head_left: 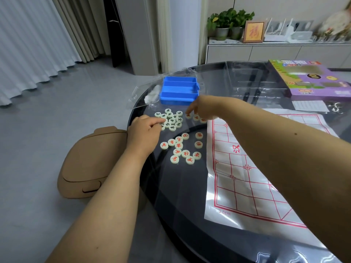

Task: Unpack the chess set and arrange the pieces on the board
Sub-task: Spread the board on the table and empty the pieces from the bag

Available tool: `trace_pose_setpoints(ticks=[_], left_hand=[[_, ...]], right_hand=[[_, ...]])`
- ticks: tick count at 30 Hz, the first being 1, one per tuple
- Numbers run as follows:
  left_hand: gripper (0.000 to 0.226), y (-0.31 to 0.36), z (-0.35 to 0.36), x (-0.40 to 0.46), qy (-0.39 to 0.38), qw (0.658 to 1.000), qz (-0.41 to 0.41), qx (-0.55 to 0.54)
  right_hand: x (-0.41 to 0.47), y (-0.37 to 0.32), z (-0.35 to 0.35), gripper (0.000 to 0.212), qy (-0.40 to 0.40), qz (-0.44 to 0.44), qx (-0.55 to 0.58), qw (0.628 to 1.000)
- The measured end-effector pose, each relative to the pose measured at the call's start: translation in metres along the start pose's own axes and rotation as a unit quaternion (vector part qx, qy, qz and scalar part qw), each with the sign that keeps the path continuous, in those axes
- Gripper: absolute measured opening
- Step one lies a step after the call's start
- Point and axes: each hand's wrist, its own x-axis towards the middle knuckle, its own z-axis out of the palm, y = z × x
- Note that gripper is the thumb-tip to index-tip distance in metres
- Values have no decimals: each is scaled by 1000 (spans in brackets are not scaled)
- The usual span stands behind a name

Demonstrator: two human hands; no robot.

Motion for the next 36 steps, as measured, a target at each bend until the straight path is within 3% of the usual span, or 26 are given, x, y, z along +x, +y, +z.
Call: trace_pose_setpoints(ticks=[4,8,24,29,33,36], left_hand=[[31,-1,-1,-1,-20,1000,11,-4],[25,0,-2,-3,-25,999,16,-21],[15,13,-17,-22,-71,990,-54,-112],[14,13,-22,-42,-69,989,-46,-120],[8,13,-21,-59,-8,999,28,-14],[19,25,-23,-69,-36,997,25,63]], right_hand=[[-7,0,0,52,0,2,70,998],[-10,-1,3,51,38,18,45,998],[-50,-28,16,41,-14,-16,156,988],[-79,-24,19,30,76,-34,172,982],[-105,-25,31,26,106,-17,147,983],[-118,-31,43,32,92,-14,101,990]])
